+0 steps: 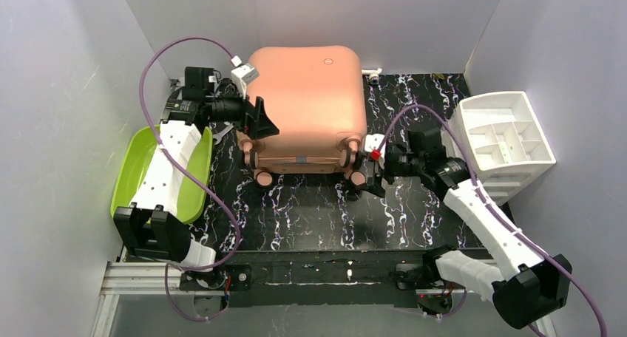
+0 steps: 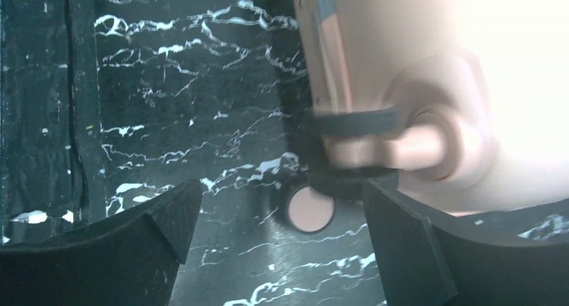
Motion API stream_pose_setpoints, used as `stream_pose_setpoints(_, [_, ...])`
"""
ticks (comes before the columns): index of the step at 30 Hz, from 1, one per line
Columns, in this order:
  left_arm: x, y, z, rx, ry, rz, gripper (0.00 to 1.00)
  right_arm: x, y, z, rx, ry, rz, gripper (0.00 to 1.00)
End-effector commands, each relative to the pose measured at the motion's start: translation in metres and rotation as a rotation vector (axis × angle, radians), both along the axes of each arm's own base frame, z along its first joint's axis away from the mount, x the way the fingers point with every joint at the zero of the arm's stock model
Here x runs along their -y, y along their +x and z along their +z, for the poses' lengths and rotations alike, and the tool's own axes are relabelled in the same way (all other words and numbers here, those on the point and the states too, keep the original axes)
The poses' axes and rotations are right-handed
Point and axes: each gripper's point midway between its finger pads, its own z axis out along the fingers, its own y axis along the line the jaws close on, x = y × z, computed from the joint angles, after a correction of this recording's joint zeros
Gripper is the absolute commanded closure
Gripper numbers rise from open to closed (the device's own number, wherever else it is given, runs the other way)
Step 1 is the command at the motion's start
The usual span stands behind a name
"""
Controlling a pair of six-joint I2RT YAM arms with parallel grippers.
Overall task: Open, take out, and arrange the luggage
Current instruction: Rotate the luggage at the center of the board.
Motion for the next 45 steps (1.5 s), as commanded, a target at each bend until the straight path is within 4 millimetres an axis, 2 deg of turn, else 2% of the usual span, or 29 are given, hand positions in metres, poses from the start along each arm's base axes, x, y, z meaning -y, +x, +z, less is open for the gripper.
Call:
stream_pose_setpoints(1, [0.027,-0.035,0.011,0.111,0.008,-0.178,0.01,0.007,0.004,-0.041,-0.042,-0.037,-0.055,0.02])
stream_pose_setpoints(5, [0.045,-0.051,-0.003,0.129,0.065,-0.263,0.01,0.013,0.031,-0.06,-0.013,-0.029,-0.199,0.02])
stream_pose_setpoints(10, [0.058,-0.057,-0.029,0.105,0.114,-0.312,0.01,0.013,0.069,-0.055,0.033,0.055,-0.364,0.02])
stream_pose_setpoints(15, [0.07,-0.063,-0.044,0.065,0.107,-0.356,0.01,0.017,0.103,-0.035,0.082,0.152,-0.523,0.02])
stream_pose_setpoints(22, [0.076,-0.052,-0.051,0.043,0.111,-0.334,0.01,0.039,0.148,-0.011,0.182,0.22,-0.743,0.02])
stream_pose_setpoints(27, [0.074,-0.047,-0.047,0.069,0.123,-0.293,0.01,0.053,0.18,0.001,0.179,0.254,-0.837,0.02])
stream_pose_setpoints(30, [0.069,-0.038,-0.049,0.09,0.154,-0.24,0.01,0.06,0.22,0.003,0.127,0.289,-0.87,0.02])
stream_pose_setpoints(33, [0.066,-0.03,-0.053,0.09,0.171,-0.196,0.01,0.064,0.249,-0.011,0.055,0.301,-0.874,0.03])
stream_pose_setpoints(34, [0.065,-0.028,-0.053,0.09,0.176,-0.188,0.01,0.064,0.249,-0.014,0.028,0.313,-0.847,0.04])
stream_pose_setpoints(36, [0.065,-0.031,-0.05,0.094,0.162,-0.193,0.01,0.047,0.209,0.002,0.089,0.387,-0.654,0.04])
stream_pose_setpoints(38, [0.068,-0.042,-0.04,0.105,0.119,-0.225,0.01,0.04,0.176,0.002,0.116,0.449,-0.569,0.06])
stream_pose_setpoints(39, [0.07,-0.049,-0.036,0.108,0.096,-0.247,0.01,0.032,0.161,-0.01,0.102,0.492,-0.551,0.08])
stream_pose_setpoints(45, [0.069,-0.063,-0.028,0.112,0.048,-0.291,0.01,0.021,0.149,-0.027,0.058,0.523,-0.544,0.14])
